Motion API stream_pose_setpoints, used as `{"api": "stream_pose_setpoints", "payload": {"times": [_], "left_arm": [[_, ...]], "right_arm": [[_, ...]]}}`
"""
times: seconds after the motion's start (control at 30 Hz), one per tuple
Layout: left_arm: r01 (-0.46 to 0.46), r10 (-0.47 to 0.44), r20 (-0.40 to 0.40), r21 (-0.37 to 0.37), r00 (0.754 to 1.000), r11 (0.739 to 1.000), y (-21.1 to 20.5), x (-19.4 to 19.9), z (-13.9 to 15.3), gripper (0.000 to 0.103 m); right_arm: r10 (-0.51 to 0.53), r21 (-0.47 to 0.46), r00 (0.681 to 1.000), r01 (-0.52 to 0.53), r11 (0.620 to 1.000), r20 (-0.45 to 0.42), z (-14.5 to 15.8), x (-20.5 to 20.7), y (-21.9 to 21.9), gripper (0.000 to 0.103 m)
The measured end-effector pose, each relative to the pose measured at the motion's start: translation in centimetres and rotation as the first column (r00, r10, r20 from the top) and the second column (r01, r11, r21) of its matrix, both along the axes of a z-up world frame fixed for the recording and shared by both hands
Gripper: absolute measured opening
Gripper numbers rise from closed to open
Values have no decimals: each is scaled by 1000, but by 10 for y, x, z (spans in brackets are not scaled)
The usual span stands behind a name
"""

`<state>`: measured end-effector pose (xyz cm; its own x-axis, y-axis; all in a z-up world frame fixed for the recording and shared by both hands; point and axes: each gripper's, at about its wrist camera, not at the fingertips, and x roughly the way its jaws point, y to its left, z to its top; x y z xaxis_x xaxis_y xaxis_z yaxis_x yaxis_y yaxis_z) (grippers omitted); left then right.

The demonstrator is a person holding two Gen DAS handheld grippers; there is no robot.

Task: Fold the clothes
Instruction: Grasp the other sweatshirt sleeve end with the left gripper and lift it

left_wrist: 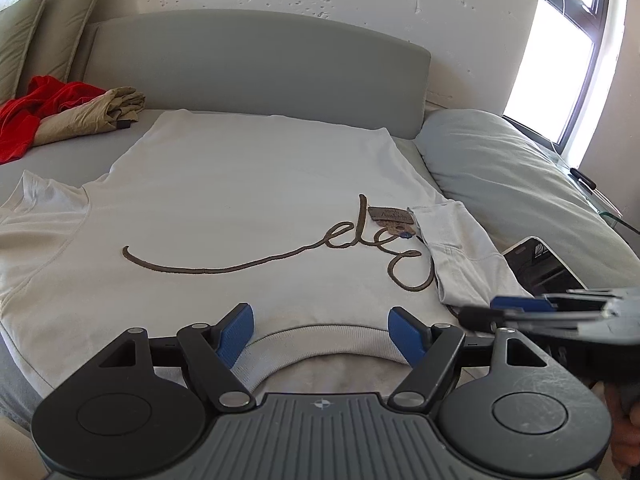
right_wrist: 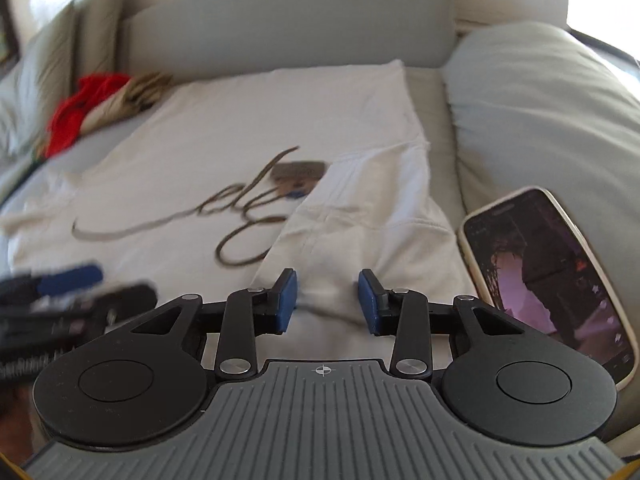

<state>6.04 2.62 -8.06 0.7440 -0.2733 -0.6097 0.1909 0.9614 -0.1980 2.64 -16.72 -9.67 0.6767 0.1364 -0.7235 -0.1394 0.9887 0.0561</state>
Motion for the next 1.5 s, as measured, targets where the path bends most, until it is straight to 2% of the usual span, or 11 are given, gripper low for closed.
{"api": "stream_pose_setpoints", "payload": {"times": [0.17, 0.37, 0.5, 0.6, 0.8, 0.97, 1.2, 1.27, 1.33, 1.37, 1.5], "left_arm": [[-30, 30, -3, -20, 1000, 999, 14, -7, 5, 74], [-146, 146, 2, 1, 989, 989, 46, -25, 19, 74], [-285, 289, 16, -115, 957, 952, 96, -32, 36, 74], [-422, 429, -27, -245, 903, 873, 148, -29, 40, 69], [-654, 648, -182, -421, 740, 629, 249, -18, 30, 47], [-697, 645, -328, -540, 691, 472, 295, -3, 5, 39], [-670, 604, -316, -495, 732, 553, 291, 33, 0, 38], [-671, 599, -324, -491, 732, 555, 290, 38, -3, 30], [-670, 597, -321, -477, 735, 569, 286, 39, -3, 0], [-664, 608, -289, -460, 740, 590, 282, 38, 1, 0], [-563, 590, -6, -309, 807, 767, 244, 28, 33, 0]], "right_arm": [[37, -14, 998, -38, 999, -52, 20, -46, 8, 42], [74, 30, 995, -76, 997, 66, 32, -78, 18, 62], [87, 59, 993, -92, 994, 73, 38, -71, 23, 73], [104, 120, 992, -112, 986, 71, 45, -63, 25, 76], [158, 254, 987, -160, 954, 28, 67, -35, 32, 76], [165, 310, 986, -163, 937, 21, 75, -31, 44, 76], [183, 256, 983, -170, 951, -25, 63, -34, 59, 77], [176, 260, 983, -158, 953, -49, 58, -34, 59, 77], [172, 263, 983, -149, 953, -63, 55, -35, 59, 77], [172, 262, 983, -149, 954, -66, 54, -36, 59, 77], [175, 256, 982, -151, 955, -74, 51, -42, 56, 77]]}}
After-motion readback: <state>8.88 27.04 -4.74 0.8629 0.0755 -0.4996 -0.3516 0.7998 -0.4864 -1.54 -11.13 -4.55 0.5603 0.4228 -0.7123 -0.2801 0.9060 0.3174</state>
